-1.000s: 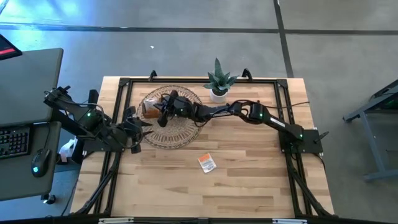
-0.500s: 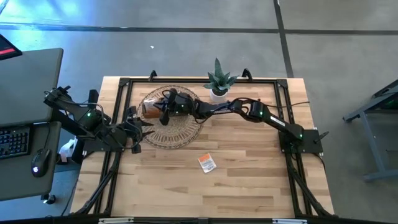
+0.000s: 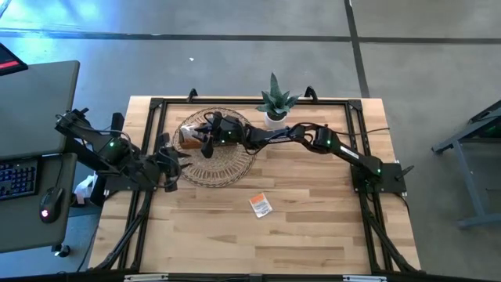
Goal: Pick & Place Tea
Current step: Put the white tea bag into the left section of the wooden organizer
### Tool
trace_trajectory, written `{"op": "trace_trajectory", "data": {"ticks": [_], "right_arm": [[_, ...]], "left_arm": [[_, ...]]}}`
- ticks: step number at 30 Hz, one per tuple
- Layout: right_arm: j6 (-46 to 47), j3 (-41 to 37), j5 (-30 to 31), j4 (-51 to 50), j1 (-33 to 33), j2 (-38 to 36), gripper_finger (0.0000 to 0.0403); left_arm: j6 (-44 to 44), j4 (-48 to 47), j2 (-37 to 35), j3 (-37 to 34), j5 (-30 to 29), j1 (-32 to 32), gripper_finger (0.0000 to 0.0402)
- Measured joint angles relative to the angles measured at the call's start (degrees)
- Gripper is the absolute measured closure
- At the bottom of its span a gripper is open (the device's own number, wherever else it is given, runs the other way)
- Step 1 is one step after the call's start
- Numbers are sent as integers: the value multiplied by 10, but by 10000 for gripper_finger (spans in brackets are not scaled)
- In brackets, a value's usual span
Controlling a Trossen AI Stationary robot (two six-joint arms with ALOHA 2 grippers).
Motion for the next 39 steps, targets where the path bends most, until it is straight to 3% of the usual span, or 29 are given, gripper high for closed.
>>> {"op": "trace_trajectory", "data": {"ticks": [8, 11, 15, 21, 24, 29, 36, 39], "right_arm": [[-7, 0, 30, -69, 17, -67, 311], [-52, 1, 97, -183, 35, -122, 340], [-95, 1, 224, -368, 70, -205, 393], [-90, 1, 319, -516, 129, -292, 399], [-81, 1, 361, -568, 157, -319, 397], [-53, 1, 413, -622, 189, -335, 396], [0, -23, 427, -640, 212, -332, 395], [19, -57, 419, -640, 216, -332, 399]], "left_arm": [[-254, -225, -14, 0, -90, 0, 285], [-346, -288, -16, -15, -92, 0, 285], [-362, -263, -18, -19, -84, 0, 285], [-331, -135, -14, -57, -73, 4, 292], [-314, -84, -5, -92, -56, 36, 308], [-283, -11, -3, -149, -26, 132, 334], [-48, 221, -1, -219, 118, 309, 363], [-14, 270, 12, -242, 154, 386, 366]]}}
